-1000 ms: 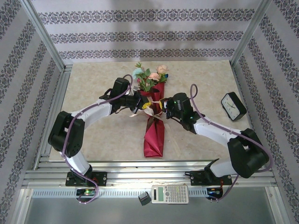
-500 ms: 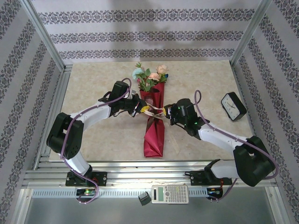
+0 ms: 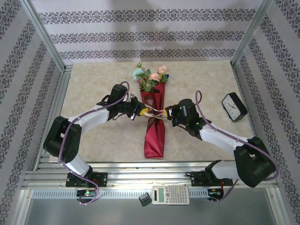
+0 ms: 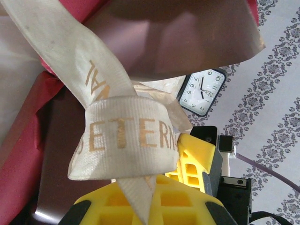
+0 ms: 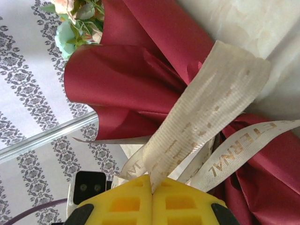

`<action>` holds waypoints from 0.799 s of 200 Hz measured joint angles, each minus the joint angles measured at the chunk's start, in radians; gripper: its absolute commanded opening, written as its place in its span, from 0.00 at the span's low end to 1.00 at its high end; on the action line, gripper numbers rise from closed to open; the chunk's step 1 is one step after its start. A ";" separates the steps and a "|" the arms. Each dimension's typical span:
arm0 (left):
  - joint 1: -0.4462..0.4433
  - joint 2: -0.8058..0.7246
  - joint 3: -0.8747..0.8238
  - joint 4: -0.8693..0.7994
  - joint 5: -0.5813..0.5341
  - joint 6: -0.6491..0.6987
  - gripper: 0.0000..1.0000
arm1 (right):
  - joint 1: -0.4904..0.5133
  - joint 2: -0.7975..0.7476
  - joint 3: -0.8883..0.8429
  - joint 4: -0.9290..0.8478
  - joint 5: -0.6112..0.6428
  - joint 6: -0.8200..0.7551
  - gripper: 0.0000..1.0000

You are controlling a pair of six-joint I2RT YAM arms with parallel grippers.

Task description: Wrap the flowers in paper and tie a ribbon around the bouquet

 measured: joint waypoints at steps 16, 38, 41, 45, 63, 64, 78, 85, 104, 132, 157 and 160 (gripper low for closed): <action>-0.002 -0.005 -0.018 0.017 -0.001 -0.016 0.00 | 0.001 0.009 0.008 0.000 -0.026 -0.017 0.00; -0.012 -0.007 -0.034 0.032 -0.011 -0.039 0.00 | 0.015 0.011 0.010 -0.005 -0.042 -0.029 0.00; -0.014 -0.008 -0.037 0.035 -0.011 -0.043 0.00 | 0.016 0.011 0.010 -0.007 -0.045 -0.032 0.00; -0.017 -0.009 -0.040 0.038 -0.014 -0.048 0.00 | 0.017 0.011 0.010 -0.008 -0.048 -0.034 0.00; -0.026 -0.021 -0.063 0.057 -0.023 -0.073 0.00 | 0.022 0.009 -0.004 -0.007 -0.055 -0.036 0.00; -0.026 -0.021 -0.064 0.058 -0.024 -0.074 0.00 | 0.022 0.009 -0.005 -0.006 -0.056 -0.036 0.00; -0.032 -0.034 -0.089 0.074 -0.038 -0.096 0.00 | 0.022 0.009 -0.022 -0.011 -0.061 -0.035 0.00; -0.034 -0.038 -0.099 0.081 -0.042 -0.108 0.00 | 0.022 0.009 -0.027 -0.018 -0.064 -0.035 0.00; -0.040 -0.039 -0.121 0.106 -0.052 -0.139 0.00 | 0.023 0.009 -0.031 -0.032 -0.076 -0.029 0.00; -0.047 -0.039 -0.125 0.139 -0.063 -0.170 0.00 | 0.042 0.018 -0.039 -0.039 -0.090 -0.003 0.00; -0.051 -0.039 -0.125 0.149 -0.068 -0.187 0.00 | 0.055 0.046 -0.053 -0.039 -0.099 0.031 0.00; -0.051 -0.039 -0.125 0.149 -0.068 -0.187 0.00 | 0.058 0.050 -0.054 -0.042 -0.100 0.035 0.00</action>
